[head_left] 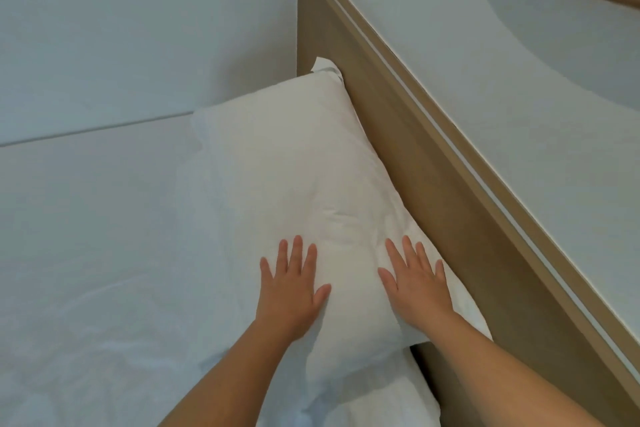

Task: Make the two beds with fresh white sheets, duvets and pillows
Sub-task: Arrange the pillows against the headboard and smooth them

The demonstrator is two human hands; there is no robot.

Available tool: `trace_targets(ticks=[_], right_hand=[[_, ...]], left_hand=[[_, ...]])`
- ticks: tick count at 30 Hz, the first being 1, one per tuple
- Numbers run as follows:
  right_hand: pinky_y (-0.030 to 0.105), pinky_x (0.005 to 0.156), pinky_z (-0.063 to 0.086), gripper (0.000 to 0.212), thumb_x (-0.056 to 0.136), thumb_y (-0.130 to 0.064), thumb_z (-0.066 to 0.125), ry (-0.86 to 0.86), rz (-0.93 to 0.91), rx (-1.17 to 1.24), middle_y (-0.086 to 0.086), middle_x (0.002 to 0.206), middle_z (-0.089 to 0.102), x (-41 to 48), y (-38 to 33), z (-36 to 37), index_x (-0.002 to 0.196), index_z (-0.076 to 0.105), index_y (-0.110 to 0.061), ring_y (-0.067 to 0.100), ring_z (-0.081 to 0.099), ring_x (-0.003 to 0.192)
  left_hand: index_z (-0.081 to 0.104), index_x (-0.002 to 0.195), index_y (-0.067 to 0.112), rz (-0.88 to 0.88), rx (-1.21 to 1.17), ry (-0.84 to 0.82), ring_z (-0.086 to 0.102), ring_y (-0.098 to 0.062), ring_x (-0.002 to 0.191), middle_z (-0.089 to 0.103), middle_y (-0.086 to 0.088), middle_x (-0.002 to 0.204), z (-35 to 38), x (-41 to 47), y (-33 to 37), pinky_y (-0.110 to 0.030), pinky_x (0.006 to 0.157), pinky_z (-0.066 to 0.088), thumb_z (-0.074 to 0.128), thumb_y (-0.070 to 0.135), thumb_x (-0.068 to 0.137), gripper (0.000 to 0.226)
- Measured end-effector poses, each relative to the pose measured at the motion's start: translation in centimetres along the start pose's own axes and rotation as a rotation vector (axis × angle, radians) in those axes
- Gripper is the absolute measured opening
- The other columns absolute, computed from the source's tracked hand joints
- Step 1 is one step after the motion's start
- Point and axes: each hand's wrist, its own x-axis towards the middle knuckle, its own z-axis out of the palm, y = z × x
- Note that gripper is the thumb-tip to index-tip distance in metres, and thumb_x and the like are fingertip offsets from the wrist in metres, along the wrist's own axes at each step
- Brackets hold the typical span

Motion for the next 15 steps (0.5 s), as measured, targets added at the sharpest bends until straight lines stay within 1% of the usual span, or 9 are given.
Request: trace_targets(ticks=[2, 4, 6, 8, 11, 13, 15], right_hand=[[0.052, 0.12, -0.002, 0.06, 0.101, -0.054, 0.009, -0.028, 0.016, -0.023, 0.0, 0.164, -0.014, -4.1, 0.0, -0.2, 0.154, -0.012, -0.035, 0.026, -0.014, 0.15], [0.052, 0.12, 0.001, 0.06, 0.101, -0.055, 0.008, -0.045, 0.064, -0.04, 0.0, 0.164, -0.012, -9.0, -0.3, -0.3, 0.154, -0.013, -0.036, 0.026, -0.012, 0.15], [0.051, 0.12, 0.005, 0.062, 0.098, -0.06, 0.001, 0.01, 0.13, -0.064, 0.0, 0.164, -0.01, -14.2, -1.3, -0.9, 0.152, -0.017, -0.037, 0.026, -0.009, 0.151], [0.05, 0.12, 0.008, 0.064, 0.093, -0.062, -0.007, 0.067, 0.18, -0.069, 0.0, 0.164, -0.008, -19.5, -2.9, -2.0, 0.151, -0.018, -0.037, 0.026, -0.007, 0.151], [0.052, 0.12, 0.008, 0.073, 0.078, -0.063, -0.025, 0.122, 0.286, -0.036, 0.0, 0.164, -0.006, -27.6, -6.1, -3.2, 0.147, -0.022, -0.037, 0.026, -0.005, 0.151], [0.052, 0.119, 0.006, 0.077, 0.073, -0.064, -0.029, 0.154, 0.351, -0.018, 0.001, 0.164, -0.006, -33.0, -9.0, -4.0, 0.145, -0.023, -0.038, 0.027, -0.006, 0.151], [0.05, 0.119, 0.001, 0.08, 0.072, -0.065, -0.029, 0.171, 0.389, 0.025, 0.0, 0.164, -0.009, -38.2, -11.9, -4.7, 0.147, -0.022, -0.039, 0.027, -0.009, 0.151]], left_hand=[[-0.013, 0.154, 0.024, 0.059, -0.04, -0.067, -0.02, -0.028, 0.147, -0.024, -0.004, 0.159, -0.8, -3.1, -0.1, -0.051, 0.12, 0.003, 0.013, 0.058, 0.099, 0.07], [-0.013, 0.154, 0.026, 0.087, -0.123, -0.103, -0.019, -0.025, 0.148, -0.024, -0.002, 0.159, -1.6, -6.7, -0.3, -0.047, 0.121, 0.002, 0.015, 0.059, 0.098, 0.07], [-0.014, 0.154, 0.028, 0.114, -0.171, -0.09, -0.021, -0.021, 0.147, -0.025, 0.001, 0.159, -2.9, -10.4, -1.1, -0.044, 0.121, -0.001, 0.005, 0.066, 0.091, 0.076], [-0.014, 0.153, 0.03, 0.162, -0.177, -0.07, -0.022, -0.02, 0.147, -0.025, 0.003, 0.159, -4.6, -14.1, -2.2, -0.043, 0.12, -0.003, -0.01, 0.071, 0.077, 0.087], [-0.015, 0.153, 0.03, 0.264, -0.12, -0.055, -0.023, -0.02, 0.146, -0.024, 0.002, 0.159, -7.5, -19.9, -4.5, -0.044, 0.119, -0.004, -0.028, 0.076, 0.065, 0.1], [-0.016, 0.152, 0.03, 0.333, -0.048, -0.03, -0.023, -0.022, 0.146, -0.024, 0.001, 0.159, -10.0, -23.8, -6.2, -0.045, 0.118, -0.005, -0.037, 0.077, 0.058, 0.107], [-0.016, 0.152, 0.03, 0.404, 0.02, -0.013, -0.023, -0.024, 0.146, -0.024, 0.001, 0.159, -12.2, -27.8, -7.7, -0.046, 0.118, -0.004, -0.042, 0.076, 0.055, 0.11]])
